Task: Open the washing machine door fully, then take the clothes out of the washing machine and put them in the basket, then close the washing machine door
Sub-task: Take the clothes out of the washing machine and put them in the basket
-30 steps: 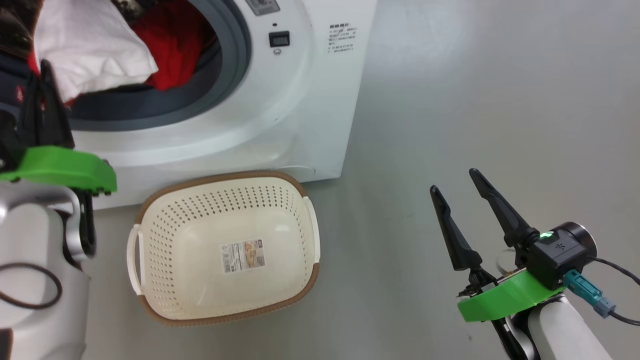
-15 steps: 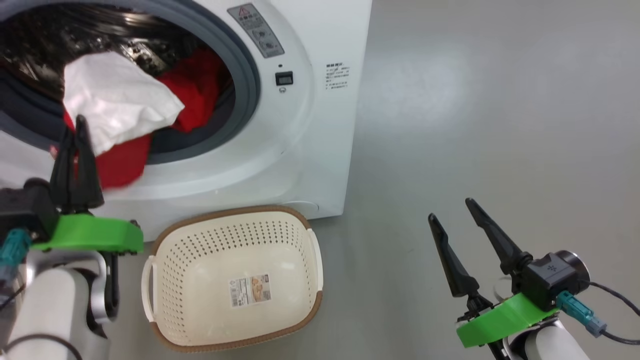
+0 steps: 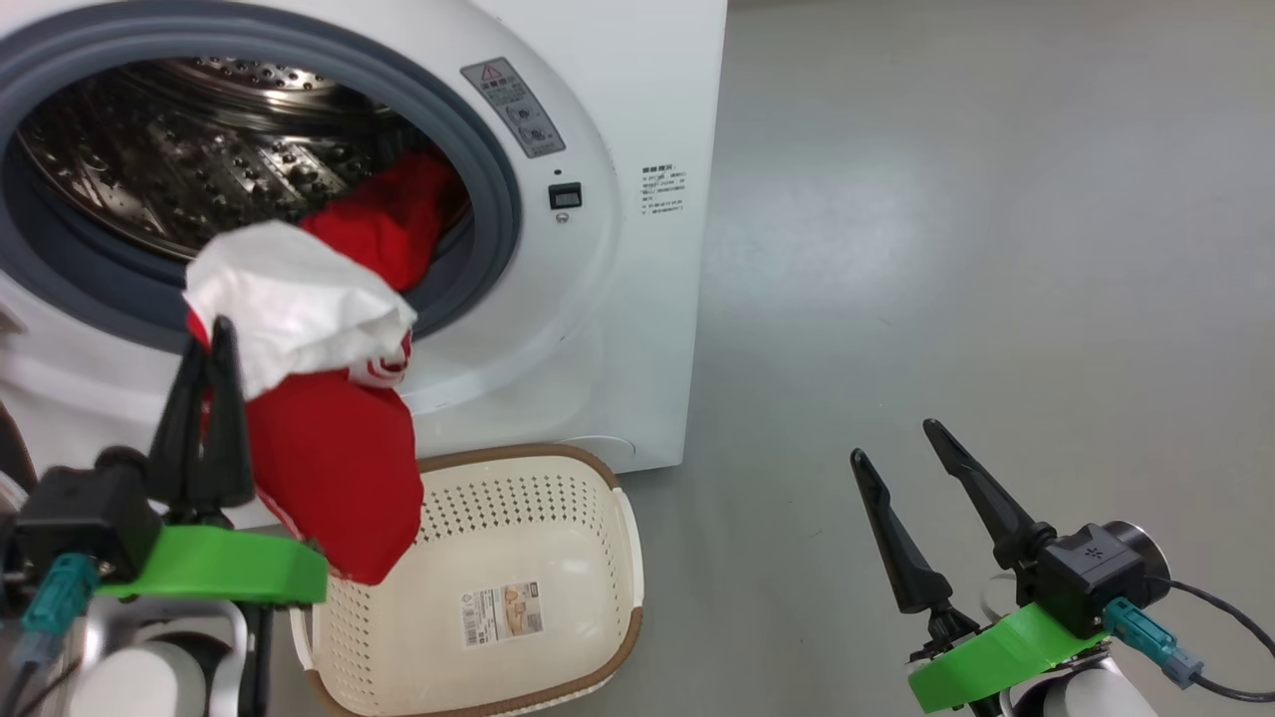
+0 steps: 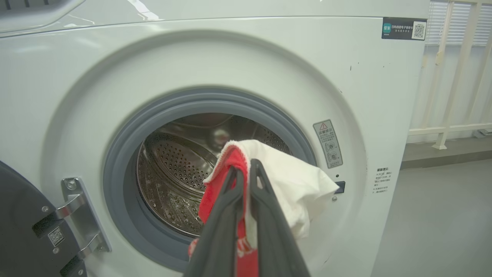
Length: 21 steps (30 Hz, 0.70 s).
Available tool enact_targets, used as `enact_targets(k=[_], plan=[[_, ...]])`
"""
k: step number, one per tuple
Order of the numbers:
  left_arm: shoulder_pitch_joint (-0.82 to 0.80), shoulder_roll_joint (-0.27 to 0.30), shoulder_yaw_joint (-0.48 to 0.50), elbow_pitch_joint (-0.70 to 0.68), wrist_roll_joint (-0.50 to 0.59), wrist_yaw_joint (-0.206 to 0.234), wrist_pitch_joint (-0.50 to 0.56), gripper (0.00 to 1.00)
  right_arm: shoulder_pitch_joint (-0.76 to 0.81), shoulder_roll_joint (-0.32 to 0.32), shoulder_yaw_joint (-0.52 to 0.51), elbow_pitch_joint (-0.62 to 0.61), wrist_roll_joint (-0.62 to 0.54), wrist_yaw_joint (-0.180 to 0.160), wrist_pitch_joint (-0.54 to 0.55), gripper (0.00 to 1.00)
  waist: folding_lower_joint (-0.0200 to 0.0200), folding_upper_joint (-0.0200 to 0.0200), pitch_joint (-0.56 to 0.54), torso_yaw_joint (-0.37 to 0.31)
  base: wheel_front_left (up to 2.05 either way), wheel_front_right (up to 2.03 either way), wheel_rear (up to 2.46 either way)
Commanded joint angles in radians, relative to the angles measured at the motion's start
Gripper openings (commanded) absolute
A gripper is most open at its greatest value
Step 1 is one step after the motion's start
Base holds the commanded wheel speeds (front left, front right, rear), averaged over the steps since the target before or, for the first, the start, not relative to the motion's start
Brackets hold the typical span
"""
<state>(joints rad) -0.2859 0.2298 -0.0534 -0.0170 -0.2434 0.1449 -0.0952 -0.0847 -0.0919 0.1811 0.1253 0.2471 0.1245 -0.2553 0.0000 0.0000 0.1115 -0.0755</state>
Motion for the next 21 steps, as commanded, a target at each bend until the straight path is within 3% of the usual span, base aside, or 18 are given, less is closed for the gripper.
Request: enact_targets(k=[1,13,21], plan=[[0.005,0.016,0.029,-0.027,-0.011,0.004,0.009,0.0,-0.002,-0.002,0.029,-0.026,0.011,0.006,-0.006,1.0,0.0,0.0,0.007,-0.002,0.0,0.0,0.0],[-0.004,-0.046,-0.041,0.129,-0.03,-0.015,-0.018,0.0,-0.032,-0.005,0.037,-0.038,0.012,0.006,-0.006,1.0,0.0,0.0,0.073,-0.011,0.0,0.0,0.0],[-0.07,-0.088,-0.035,0.363,-0.091,-0.045,-0.066,0.0,-0.061,-0.002,0.045,-0.042,0.003,0.006,-0.006,1.0,0.0,0.0,0.137,-0.021,0.0,0.0,0.0]])
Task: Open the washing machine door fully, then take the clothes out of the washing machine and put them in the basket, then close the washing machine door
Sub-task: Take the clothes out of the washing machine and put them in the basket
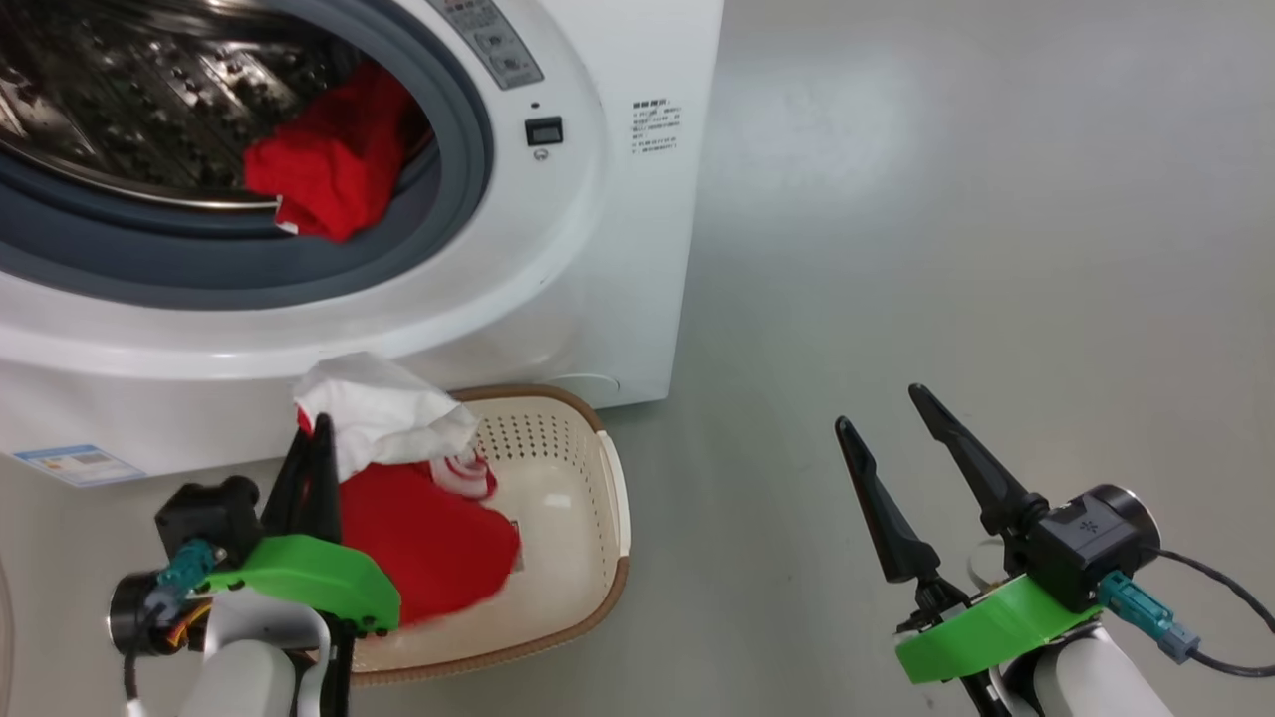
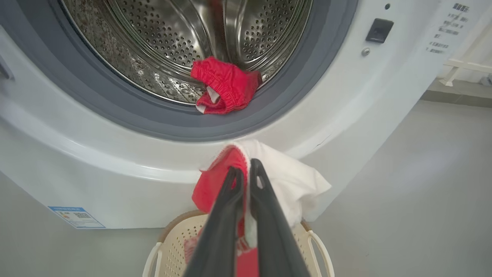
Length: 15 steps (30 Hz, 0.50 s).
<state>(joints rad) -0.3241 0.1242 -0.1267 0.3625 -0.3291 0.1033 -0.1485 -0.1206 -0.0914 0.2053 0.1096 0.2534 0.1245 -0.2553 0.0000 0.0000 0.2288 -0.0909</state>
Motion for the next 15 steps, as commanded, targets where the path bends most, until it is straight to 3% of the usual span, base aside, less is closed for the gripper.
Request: enact_targets(k=[1,15], plan=[[-0.045,0.012,0.046,0.022,-0.019,-0.009,-0.023,0.0,-0.029,-0.002,0.021,-0.027,-0.005,0.006,-0.006,1.0,0.0,0.0,0.028,-0.007,0.0,0.0,0.0],[-0.29,-0.011,0.024,0.569,-0.056,-0.093,-0.076,0.0,-0.078,0.011,0.027,-0.024,-0.003,0.006,-0.006,1.0,0.0,0.0,0.141,-0.038,0.0,0.0,0.0]])
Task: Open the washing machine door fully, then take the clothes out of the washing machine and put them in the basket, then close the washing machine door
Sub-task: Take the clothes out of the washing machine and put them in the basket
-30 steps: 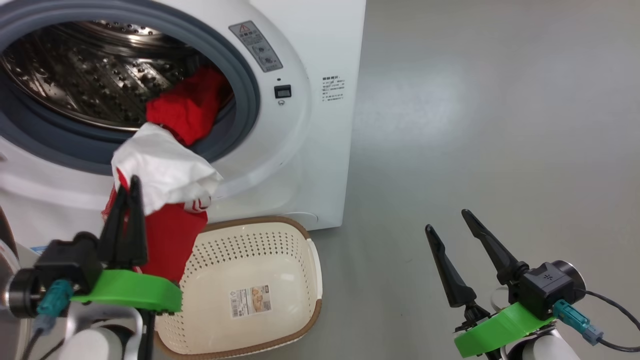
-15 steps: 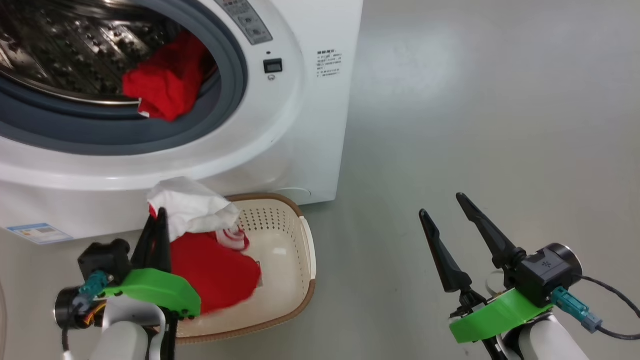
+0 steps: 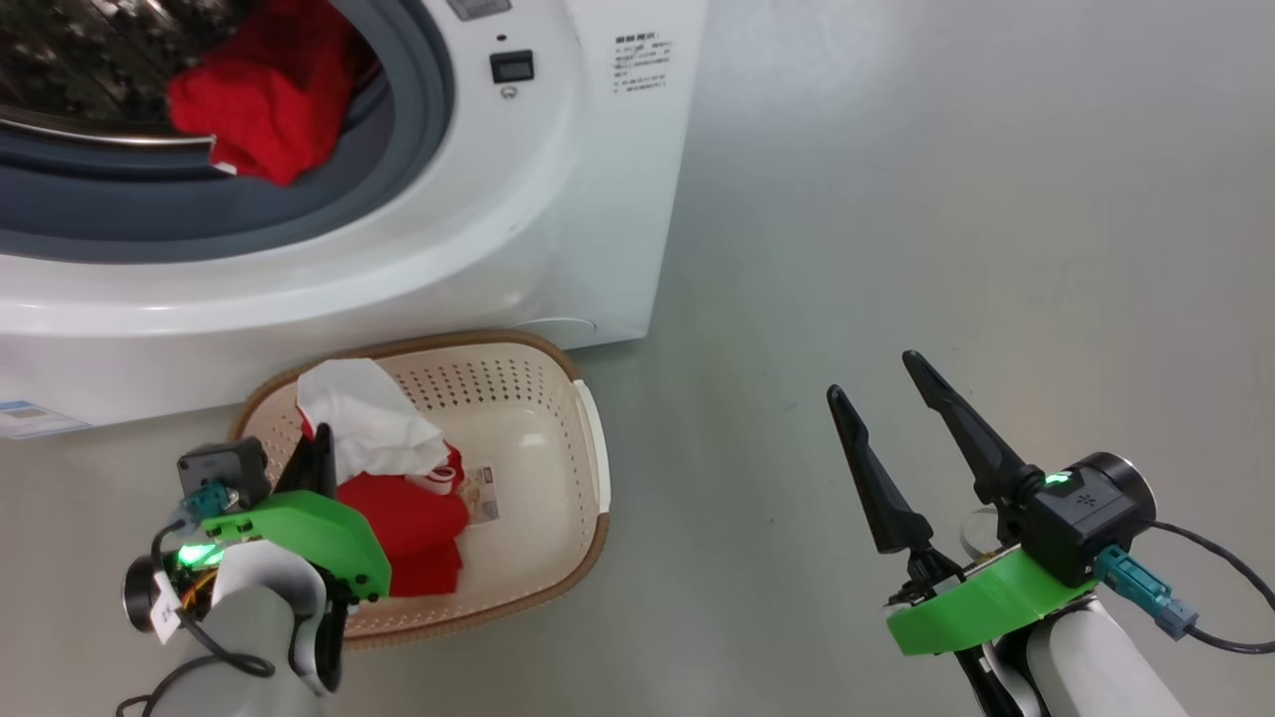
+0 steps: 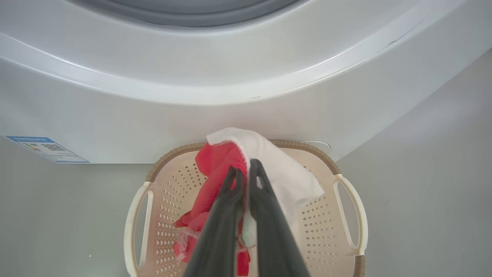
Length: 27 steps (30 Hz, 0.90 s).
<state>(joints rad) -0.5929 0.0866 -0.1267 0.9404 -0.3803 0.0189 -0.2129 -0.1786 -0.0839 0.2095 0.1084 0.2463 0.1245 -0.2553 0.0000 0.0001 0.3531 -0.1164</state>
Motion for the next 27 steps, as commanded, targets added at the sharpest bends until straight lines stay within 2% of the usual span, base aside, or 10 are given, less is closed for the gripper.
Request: enact_targets(k=[1,6,7,9,11,13,15,16,18,27], plan=[[-0.033,0.026,0.022,0.015,-0.006,-0.014,-0.013,0.0,-0.022,0.005,0.022,-0.023,0.005,0.006,-0.006,1.0,0.0,-0.0001,0.022,-0.015,0.0,0.0,0.0],[-0.08,0.029,0.011,0.124,-0.005,-0.035,-0.022,0.0,-0.033,0.007,0.024,-0.027,0.007,0.006,-0.006,1.0,0.0,-0.0001,0.049,-0.026,0.0,0.0,0.0],[-0.087,0.029,0.009,0.147,-0.006,-0.039,-0.021,0.05,-0.037,0.008,0.023,-0.03,0.008,0.006,-0.006,1.0,0.0,-0.0001,0.055,-0.029,0.0,0.0,0.0],[-0.103,0.031,0.004,0.191,-0.006,-0.043,-0.016,0.29,-0.045,0.008,0.025,-0.034,0.01,0.006,-0.006,1.0,0.0,-0.0001,0.069,-0.034,0.0,0.0,0.0],[-0.118,0.032,0.0,0.23,-0.006,-0.045,-0.012,0.45,-0.052,0.009,0.025,-0.037,0.01,0.006,-0.006,1.0,0.0,-0.0001,0.082,-0.038,0.0,0.0,0.0],[-0.132,0.03,-0.006,0.258,-0.005,-0.054,-0.014,0.52,-0.056,0.01,0.024,-0.039,0.009,0.006,-0.006,1.0,0.0,-0.0001,0.091,-0.042,0.0,0.0,0.0],[-0.143,0.027,-0.01,0.28,-0.006,-0.061,-0.016,0.72,-0.059,0.01,0.023,-0.041,0.009,0.006,-0.006,1.0,0.0,-0.0001,0.101,-0.044,0.0,0.0,0.0],[-0.143,0.027,-0.01,0.28,-0.006,-0.061,-0.016,0.72,-0.059,0.01,0.023,-0.041,0.009,0.006,-0.006,1.0,0.0,-0.0001,0.101,-0.044,0.0,0.0,0.0],[-0.153,0.024,-0.013,0.294,-0.008,-0.065,-0.019,1.0,-0.061,0.011,0.021,-0.042,0.008,0.006,-0.006,1.0,0.0,-0.0001,0.108,-0.044,0.0,0.0,0.0],[-0.172,0.011,-0.029,0.29,0.0,-0.062,-0.045,1.0,-0.061,0.014,0.006,-0.037,0.002,0.006,-0.006,1.0,0.0,-0.0001,0.087,-0.024,0.0,0.0,0.0]])
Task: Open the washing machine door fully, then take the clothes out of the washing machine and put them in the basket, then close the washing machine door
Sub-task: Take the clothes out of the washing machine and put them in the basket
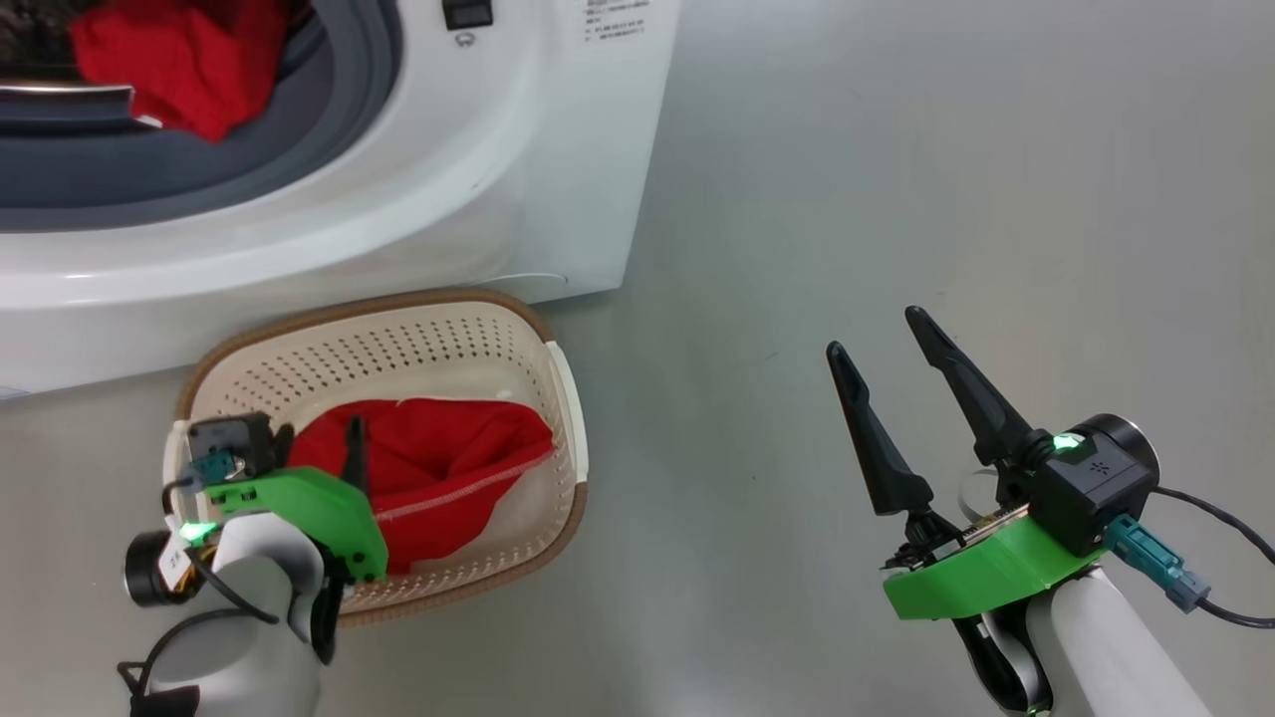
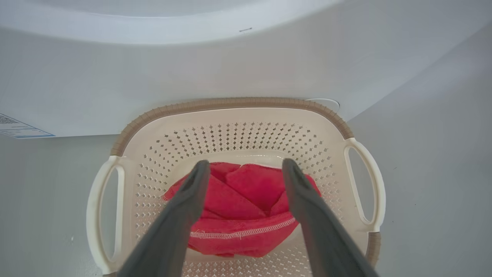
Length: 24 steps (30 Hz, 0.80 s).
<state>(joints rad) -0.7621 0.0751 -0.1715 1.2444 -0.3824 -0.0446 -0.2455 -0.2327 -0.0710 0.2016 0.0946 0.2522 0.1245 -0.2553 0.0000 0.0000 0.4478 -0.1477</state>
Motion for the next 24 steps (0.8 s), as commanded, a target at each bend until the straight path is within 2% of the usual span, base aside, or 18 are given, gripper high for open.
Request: enact_targets(k=[1,16,24], plan=[[0.0,0.022,0.015,-0.025,0.004,0.003,-0.014,1.0,-0.006,0.001,0.012,-0.021,-0.004,0.006,-0.006,1.0,0.0,0.0,-0.014,0.011,0.0,0.0,0.0],[0.216,0.015,0.083,-0.445,0.076,0.029,-0.016,1.0,0.032,-0.003,-0.022,0.002,-0.021,0.006,-0.006,1.0,0.0,0.0,-0.172,0.074,0.0,0.0,0.0],[0.358,0.002,0.112,-0.62,0.122,0.022,-0.016,1.0,0.08,-0.003,-0.075,0.022,-0.062,0.006,-0.006,1.0,0.0,0.0,-0.291,0.092,0.0,0.0,0.0]])
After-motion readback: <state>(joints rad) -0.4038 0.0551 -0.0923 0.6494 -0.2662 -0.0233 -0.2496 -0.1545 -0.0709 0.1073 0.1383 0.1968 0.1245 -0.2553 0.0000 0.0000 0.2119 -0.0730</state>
